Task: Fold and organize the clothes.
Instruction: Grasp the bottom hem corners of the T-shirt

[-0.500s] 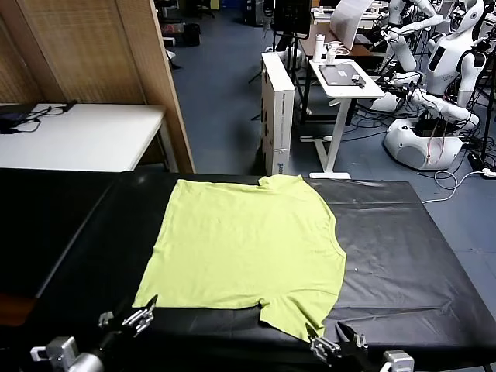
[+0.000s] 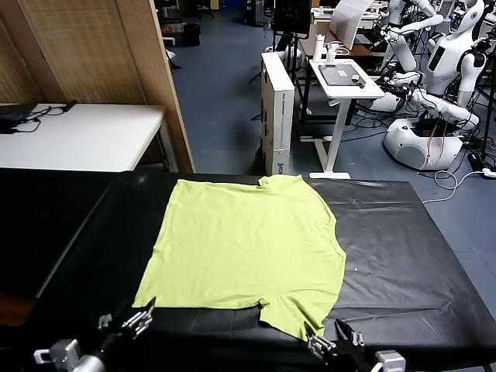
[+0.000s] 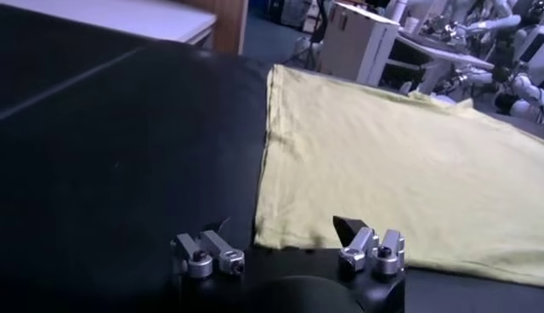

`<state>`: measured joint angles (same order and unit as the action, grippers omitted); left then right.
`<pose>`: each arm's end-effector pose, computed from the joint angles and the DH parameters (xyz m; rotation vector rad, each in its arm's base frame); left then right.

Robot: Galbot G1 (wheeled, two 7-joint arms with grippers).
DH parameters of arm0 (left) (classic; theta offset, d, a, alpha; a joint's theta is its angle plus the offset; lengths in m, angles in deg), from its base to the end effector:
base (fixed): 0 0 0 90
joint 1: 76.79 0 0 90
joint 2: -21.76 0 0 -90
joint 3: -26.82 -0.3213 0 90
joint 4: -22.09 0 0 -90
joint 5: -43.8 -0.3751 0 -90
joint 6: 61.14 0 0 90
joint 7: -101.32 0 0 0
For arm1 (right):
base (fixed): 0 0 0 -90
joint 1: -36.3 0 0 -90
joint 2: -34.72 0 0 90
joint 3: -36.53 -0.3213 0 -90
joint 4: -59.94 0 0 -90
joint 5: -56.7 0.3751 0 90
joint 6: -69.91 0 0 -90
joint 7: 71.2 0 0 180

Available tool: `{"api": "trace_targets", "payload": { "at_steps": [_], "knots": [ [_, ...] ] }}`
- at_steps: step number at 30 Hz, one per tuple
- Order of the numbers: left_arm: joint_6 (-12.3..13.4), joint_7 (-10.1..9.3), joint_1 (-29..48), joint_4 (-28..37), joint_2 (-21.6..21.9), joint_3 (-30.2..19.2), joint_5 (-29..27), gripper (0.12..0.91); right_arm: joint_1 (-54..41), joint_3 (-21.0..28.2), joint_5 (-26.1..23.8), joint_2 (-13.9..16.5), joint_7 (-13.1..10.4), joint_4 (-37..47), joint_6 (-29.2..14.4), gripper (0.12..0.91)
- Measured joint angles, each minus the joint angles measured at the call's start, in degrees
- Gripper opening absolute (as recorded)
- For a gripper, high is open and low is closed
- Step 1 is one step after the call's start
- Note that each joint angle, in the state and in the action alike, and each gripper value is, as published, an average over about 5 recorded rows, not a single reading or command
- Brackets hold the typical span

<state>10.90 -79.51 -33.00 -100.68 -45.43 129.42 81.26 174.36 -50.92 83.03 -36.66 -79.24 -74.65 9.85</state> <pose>0.1536 0.1093 -0.2792 -0.0518 -2.6118 0.2673 0.1347 -0.0072 -0.2378 0.2237 -2.4723 -0.1926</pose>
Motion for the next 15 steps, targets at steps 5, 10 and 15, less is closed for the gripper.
{"api": "trace_targets", "payload": {
  "at_steps": [5, 10, 15],
  "knots": [
    [0.21, 0.1, -0.17, 0.26, -0.07, -0.03, -0.23, 0.462, 0.03, -0.12, -0.03, 0.13, 0.05, 0.29, 0.01, 0.178],
    [0.37, 0.21, -0.44, 0.36, -0.1, -0.04, -0.49, 0.191, 0.84, -0.42, 0.06, 0.41, -0.17, -0.61, 0.17, 0.139],
    [0.72, 0.17, -1.24, -0.04, -0.2, 0.03, -1.19, 0.149, 3.13, -1.15, -0.03, 0.81, -1.13, -2.81, 1.2, 0.139]
  ]
}}
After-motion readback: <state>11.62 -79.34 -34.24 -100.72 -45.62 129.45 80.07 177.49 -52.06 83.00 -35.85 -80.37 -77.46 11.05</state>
